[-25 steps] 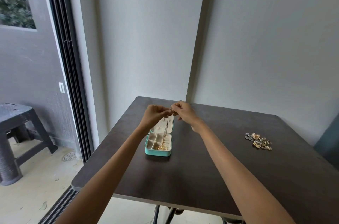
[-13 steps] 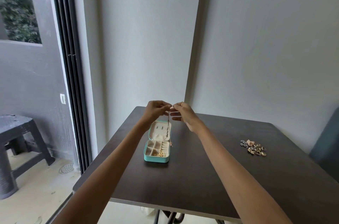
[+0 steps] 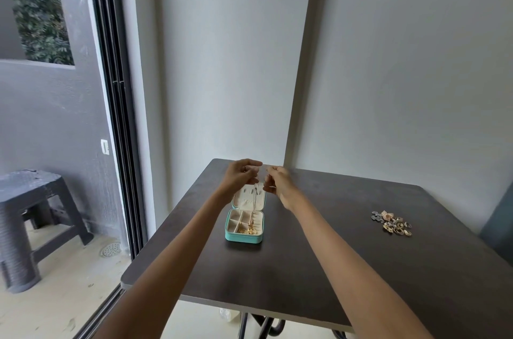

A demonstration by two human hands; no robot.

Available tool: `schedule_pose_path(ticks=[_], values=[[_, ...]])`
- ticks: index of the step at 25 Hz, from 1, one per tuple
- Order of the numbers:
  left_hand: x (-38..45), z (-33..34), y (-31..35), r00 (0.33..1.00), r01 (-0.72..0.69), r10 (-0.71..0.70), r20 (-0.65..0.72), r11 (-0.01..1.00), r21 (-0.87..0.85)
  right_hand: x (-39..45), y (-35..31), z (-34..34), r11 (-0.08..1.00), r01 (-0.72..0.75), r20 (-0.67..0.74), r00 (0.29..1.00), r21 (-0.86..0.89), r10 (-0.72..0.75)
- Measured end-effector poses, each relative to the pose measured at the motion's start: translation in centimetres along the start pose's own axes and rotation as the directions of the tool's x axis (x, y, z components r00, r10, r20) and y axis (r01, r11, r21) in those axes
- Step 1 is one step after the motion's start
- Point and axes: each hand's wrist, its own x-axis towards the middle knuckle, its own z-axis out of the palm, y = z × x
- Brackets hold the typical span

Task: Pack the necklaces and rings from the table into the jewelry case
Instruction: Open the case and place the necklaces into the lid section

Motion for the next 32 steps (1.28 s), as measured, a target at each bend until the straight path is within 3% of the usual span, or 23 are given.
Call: schedule_pose_path(ticks=[3, 9, 15, 20, 25, 29, 32], values=[[0.1, -0.1, -0.6, 1.0, 0.016, -0.015, 0.01, 0.999, -0.028, 0.2, 0.1, 0.2, 1.0, 0.003, 0.018, 1.0, 0.019, -0.003], [-0.5, -0.6, -1.7, 0.989, 0.143, -0.143, 0.028, 0.99, 0.003, 0.6, -2.1, -0.4, 0.964, 0.09, -0.04, 0.996, 0.249, -0.083], [-1.3, -0.8, -5.4, 0.969, 0.245, -0.245, 0.037, 0.969, -0.006, 0.7, -4.2, -0.8, 0.934, 0.152, -0.061, 0.988, 0.323, -0.14], [-1.7, -0.1, -7.1, 0.958, 0.279, -0.285, -0.022, 0.949, -0.149, 0.6, -5.7, -0.2, 0.949, 0.217, 0.002, 0.975, 0.227, -0.224], [-2.2, -0.2, -7.9, 0.958, 0.284, -0.281, 0.049, 0.924, -0.257, 0.6, -6.1, 0.2, 0.936, 0.256, 0.027, 0.962, 0.24, -0.271], [-2.4, 0.5, -9.2, 0.917, 0.357, -0.389, -0.088, 0.899, -0.253, 0.4, -7.1, 0.0, 0.921, 0.277, 0.043, 0.953, 0.275, -0.299], [-1.9, 1.1, -9.4, 0.917, 0.34, -0.338, -0.213, 0.94, -0.029, 0.3, -8.4, -0.2, 0.901, 0.309, 0.038, 0.941, 0.306, -0.335]])
